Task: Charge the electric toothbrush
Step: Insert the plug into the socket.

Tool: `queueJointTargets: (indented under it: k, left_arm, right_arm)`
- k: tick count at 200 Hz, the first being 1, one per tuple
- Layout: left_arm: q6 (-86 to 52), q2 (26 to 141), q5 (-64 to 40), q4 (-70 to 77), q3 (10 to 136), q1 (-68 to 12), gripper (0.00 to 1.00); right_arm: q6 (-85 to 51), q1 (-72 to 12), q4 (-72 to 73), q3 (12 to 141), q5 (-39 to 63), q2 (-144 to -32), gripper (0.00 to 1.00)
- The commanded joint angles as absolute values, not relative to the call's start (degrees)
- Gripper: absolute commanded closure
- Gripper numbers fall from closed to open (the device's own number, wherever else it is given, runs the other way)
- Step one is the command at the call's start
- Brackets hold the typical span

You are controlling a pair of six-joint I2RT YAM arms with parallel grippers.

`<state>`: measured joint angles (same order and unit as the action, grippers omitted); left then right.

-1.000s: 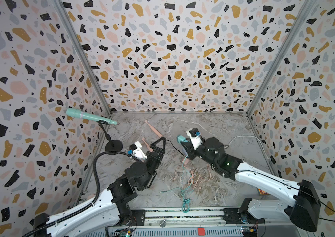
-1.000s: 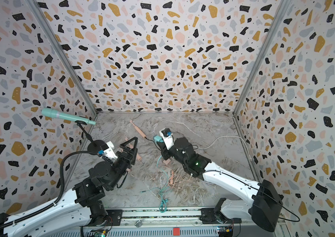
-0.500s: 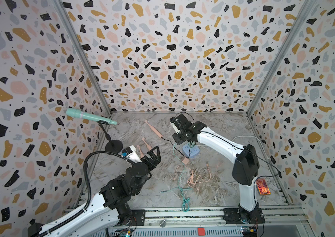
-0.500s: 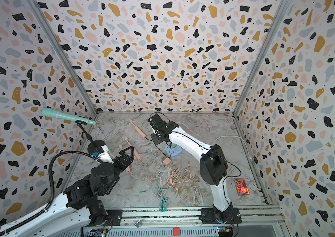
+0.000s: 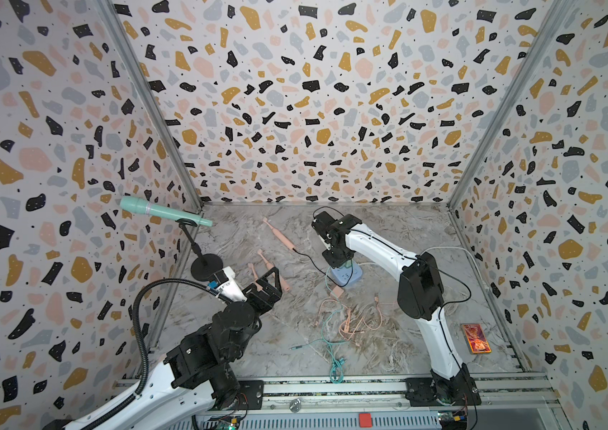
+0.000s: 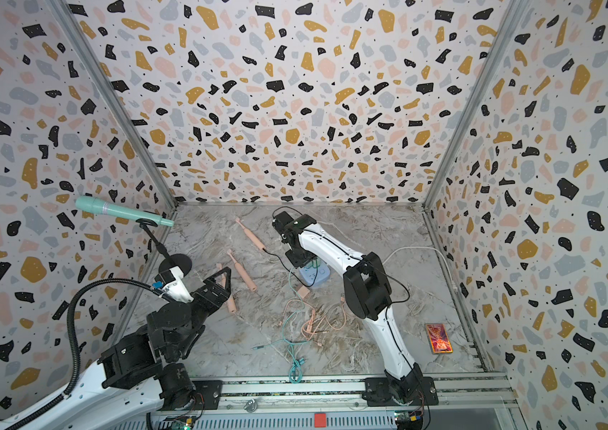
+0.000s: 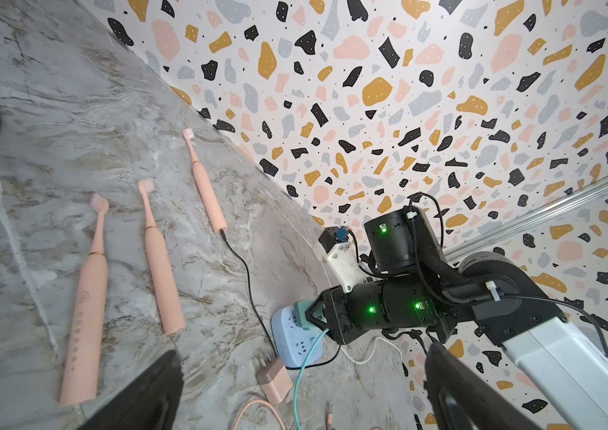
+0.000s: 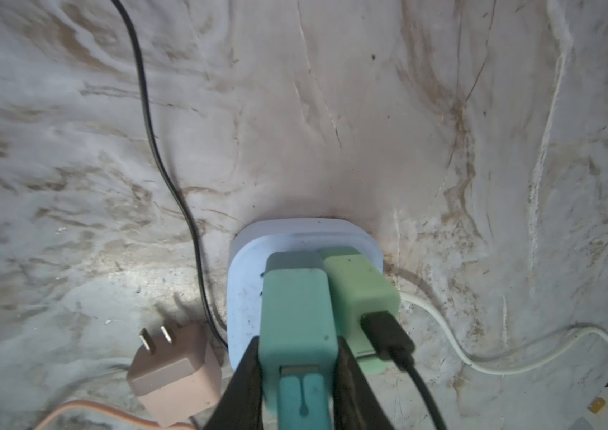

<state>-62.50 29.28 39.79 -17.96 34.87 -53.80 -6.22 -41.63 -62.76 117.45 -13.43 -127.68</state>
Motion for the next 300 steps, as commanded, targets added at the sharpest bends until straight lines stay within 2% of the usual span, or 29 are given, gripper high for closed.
queueJointTargets:
  k: [1, 42, 113, 192, 300]
  left_arm:
    - [-61.08, 29.23, 40.72, -17.31, 33.63, -53.44, 0.0]
    - [-61.95, 28.87, 39.64, -17.26, 33.03, -53.51, 0.0]
    - [-62.33, 28.23, 39.77, -17.16, 31.79, -53.51, 0.0]
    - [-62.14, 28.41, 39.38, -17.84, 32.22, -53.47, 0.0]
    - [-62.5, 28.73, 39.13, -17.6, 32.18, -53.44, 0.0]
  right_arm:
    - [-4.53, -40.76, -64.92, 116.78, -11.63, -122.51, 1.0]
    - [-4.28, -40.25, -65.39, 116.86, -11.32, -124.01, 1.0]
    - [-5.09, -41.32, -65.56, 116.36, -11.37, -119.71, 1.0]
    - [-4.89, -40.62, -65.62, 112.15, -11.16, -121.04, 1.0]
    - [-4.39, -40.21, -65.31, 114.7, -10.58, -124.19, 1.0]
